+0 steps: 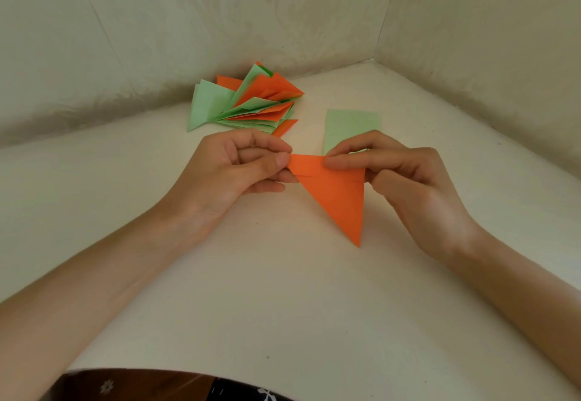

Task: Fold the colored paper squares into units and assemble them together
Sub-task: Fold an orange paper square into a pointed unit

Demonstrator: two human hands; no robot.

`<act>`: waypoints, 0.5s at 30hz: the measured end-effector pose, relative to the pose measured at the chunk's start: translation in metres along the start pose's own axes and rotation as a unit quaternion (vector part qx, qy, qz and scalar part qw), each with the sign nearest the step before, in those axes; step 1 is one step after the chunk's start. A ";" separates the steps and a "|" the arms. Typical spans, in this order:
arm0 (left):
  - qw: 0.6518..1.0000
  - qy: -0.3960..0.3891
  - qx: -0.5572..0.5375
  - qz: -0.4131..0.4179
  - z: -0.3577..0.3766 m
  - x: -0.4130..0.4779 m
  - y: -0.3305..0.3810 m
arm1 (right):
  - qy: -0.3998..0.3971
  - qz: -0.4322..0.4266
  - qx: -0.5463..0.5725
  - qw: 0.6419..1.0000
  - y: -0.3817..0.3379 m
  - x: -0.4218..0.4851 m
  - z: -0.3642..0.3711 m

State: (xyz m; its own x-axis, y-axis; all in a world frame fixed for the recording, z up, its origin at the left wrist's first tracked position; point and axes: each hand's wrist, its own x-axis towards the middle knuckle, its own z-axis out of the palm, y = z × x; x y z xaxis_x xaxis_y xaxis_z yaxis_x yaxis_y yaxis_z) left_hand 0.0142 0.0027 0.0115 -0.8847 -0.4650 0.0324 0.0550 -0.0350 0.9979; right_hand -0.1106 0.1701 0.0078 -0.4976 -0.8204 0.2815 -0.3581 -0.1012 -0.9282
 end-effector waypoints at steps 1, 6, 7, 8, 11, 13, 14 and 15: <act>1.000 0.000 0.009 0.003 0.000 0.000 -0.001 | -0.005 0.005 0.014 1.000 0.000 0.001 -0.001; 0.997 -0.028 0.071 0.033 0.003 -0.004 -0.001 | -0.013 0.079 0.095 0.992 -0.002 0.003 -0.003; 0.996 -0.037 0.078 0.038 0.005 -0.004 -0.001 | -0.018 0.090 0.076 0.993 -0.002 0.003 -0.001; 0.994 -0.046 0.085 0.041 0.007 -0.005 -0.001 | -0.027 0.094 0.046 0.994 -0.002 0.003 0.002; 0.993 -0.064 0.091 0.046 0.012 -0.008 -0.003 | -0.045 0.094 -0.001 0.995 -0.003 0.003 0.009; 0.993 -0.065 0.088 0.040 0.013 -0.008 -0.004 | -0.043 0.090 -0.004 0.995 -0.003 0.003 0.010; 0.993 -0.065 0.090 0.037 0.013 -0.008 -0.004 | -0.043 0.089 -0.004 0.995 -0.004 0.003 0.010; 0.993 -0.068 0.095 0.035 0.013 -0.008 -0.005 | -0.044 0.086 -0.004 0.995 -0.004 0.003 0.011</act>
State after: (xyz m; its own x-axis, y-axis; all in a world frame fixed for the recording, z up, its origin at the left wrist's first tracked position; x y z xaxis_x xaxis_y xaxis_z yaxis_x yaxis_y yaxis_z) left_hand 0.0148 0.0181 0.0075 -0.9365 -0.3368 0.0972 0.0422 0.1669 0.9851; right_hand -0.1021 0.1622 0.0099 -0.4816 -0.8712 0.0951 -0.2800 0.0501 -0.9587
